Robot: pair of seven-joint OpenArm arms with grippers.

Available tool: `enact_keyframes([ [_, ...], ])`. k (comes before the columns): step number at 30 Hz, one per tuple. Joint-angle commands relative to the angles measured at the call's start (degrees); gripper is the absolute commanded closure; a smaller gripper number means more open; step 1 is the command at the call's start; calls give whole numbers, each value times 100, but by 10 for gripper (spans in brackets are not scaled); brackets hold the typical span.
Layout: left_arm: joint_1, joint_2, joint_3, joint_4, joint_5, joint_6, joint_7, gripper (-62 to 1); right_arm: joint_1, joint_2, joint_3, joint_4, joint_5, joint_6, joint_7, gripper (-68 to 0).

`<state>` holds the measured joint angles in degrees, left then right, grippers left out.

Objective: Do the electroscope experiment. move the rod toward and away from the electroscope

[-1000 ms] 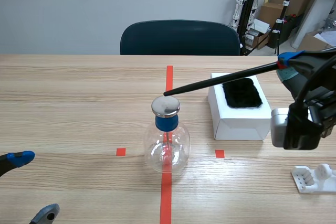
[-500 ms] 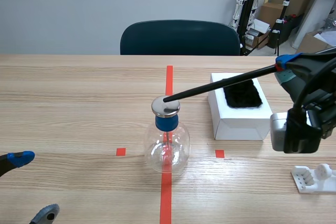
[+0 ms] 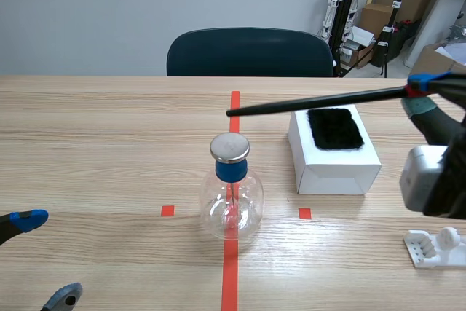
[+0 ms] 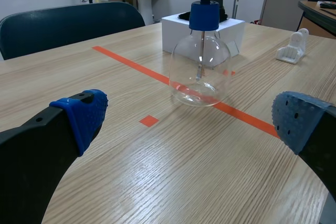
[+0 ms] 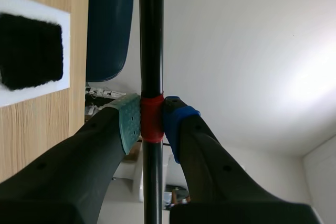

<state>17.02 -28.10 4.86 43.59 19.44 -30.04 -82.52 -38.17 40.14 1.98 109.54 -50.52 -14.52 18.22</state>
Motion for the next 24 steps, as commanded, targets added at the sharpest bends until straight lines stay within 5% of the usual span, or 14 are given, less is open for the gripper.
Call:
enact_keyframes([
  [1,11,-50,-37,31,-61,-9,-76,-623,-208,26,212,361,271,-87,39,-39],
  [10,11,-50,-37,31,-61,-9,-76,-623,-1821,-597,1268,1373,1333,-85,304,-39],
  [24,11,-50,-37,31,-61,-9,-76,-623,-3530,-2500,1709,1443,1353,-55,1609,-39],
])
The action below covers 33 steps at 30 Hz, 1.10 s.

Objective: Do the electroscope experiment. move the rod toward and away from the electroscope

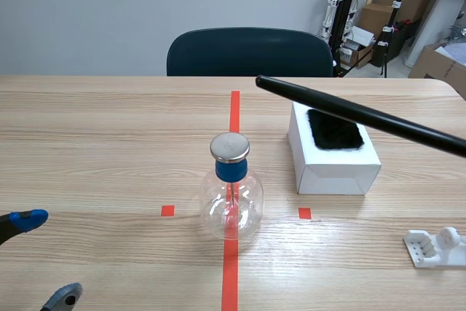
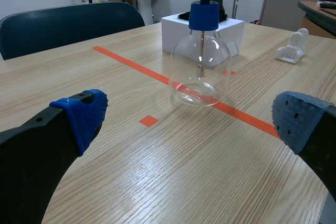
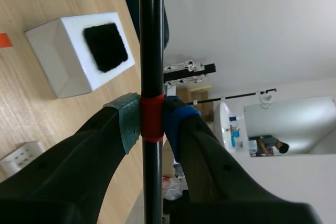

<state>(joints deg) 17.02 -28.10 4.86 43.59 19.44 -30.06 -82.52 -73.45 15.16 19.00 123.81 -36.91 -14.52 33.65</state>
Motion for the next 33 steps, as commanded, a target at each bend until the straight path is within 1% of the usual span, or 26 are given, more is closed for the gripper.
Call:
enact_keyframes([
  [1,11,-50,-37,31,-61,-7,-76,-623,-52,-92,7,15,-63,24,114,-39],
  [5,11,-50,-37,31,-61,-7,-76,-623,-111,-319,2,11,-260,391,144,-39],
  [9,11,-50,-37,31,-61,-7,-76,-623,-94,-328,-7,11,-304,564,144,-39],
  [17,11,-50,-37,31,-61,-7,-76,-623,-81,-328,-11,11,-302,564,258,-39],
  [33,11,-50,-37,31,-61,-7,-76,-623,-81,-328,-11,11,-302,562,273,-40],
])
